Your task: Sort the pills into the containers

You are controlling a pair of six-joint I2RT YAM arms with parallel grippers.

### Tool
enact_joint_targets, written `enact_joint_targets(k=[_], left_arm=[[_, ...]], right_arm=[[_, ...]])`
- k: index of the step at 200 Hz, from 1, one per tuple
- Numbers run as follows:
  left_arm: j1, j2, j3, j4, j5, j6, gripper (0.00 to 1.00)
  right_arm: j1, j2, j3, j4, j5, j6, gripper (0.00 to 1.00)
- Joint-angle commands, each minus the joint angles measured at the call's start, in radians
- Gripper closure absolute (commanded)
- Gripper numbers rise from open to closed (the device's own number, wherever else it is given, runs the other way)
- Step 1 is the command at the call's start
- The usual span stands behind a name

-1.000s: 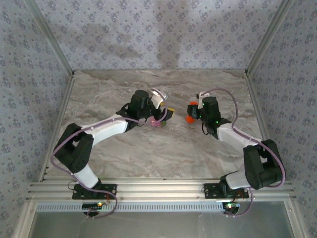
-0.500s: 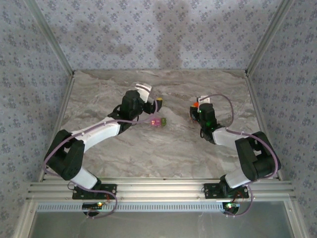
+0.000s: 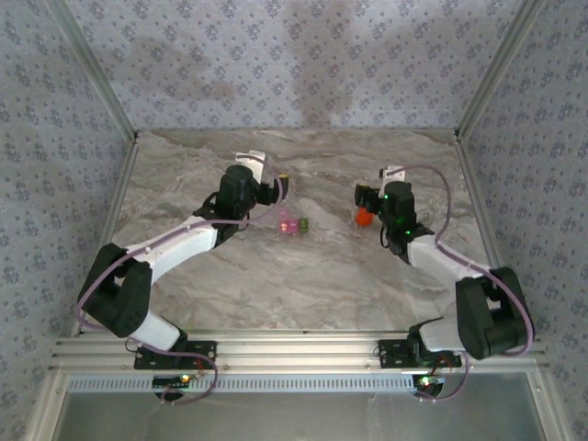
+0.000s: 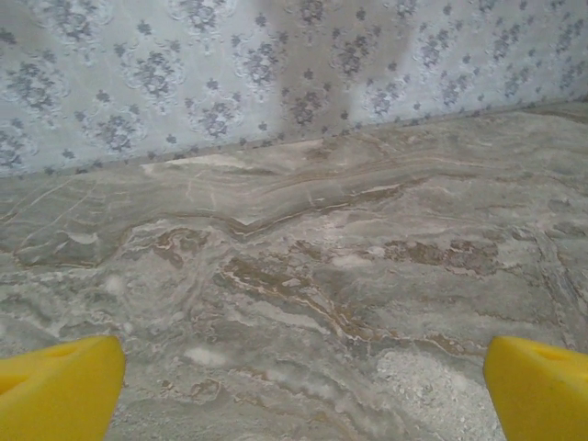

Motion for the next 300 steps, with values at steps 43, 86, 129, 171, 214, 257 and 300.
enact_joint_targets(k=[43,86,129,171,214,257,300], left_arm=[[0.055,0.029,0.201,-0.330,-0.136,-0.089,0.00],[0.082,0.187,0.403,-0.599,-0.131,-0.026,0.00],[0.137,0.306,0.527,-0.745,0.007,-0.064,0.03],[0.150,0.409,0.645,-0.875,0.175,-0.035,0.16],[0.155,0.479,0.691,-0.933,0.273,-0.033,0.27],[0.154,0.497,0.684,-0.929,0.308,-0.036,0.29],[0.154,0.512,0.681,-0.938,0.329,-0.021,0.31]], right_arm=[[0.015,-0.021,0.347,-0.463,-0.364,0.115,0.21],[0.103,0.149,0.498,-0.667,-0.502,0.158,0.24],[0.167,0.348,0.575,-0.747,-0.522,0.173,0.28],[0.186,0.488,0.584,-0.728,-0.508,0.189,0.31],[0.205,0.565,0.595,-0.724,-0.510,0.190,0.37],[0.216,0.592,0.607,-0.716,-0.482,0.189,0.43],[0.229,0.629,0.641,-0.751,-0.451,0.165,0.44]])
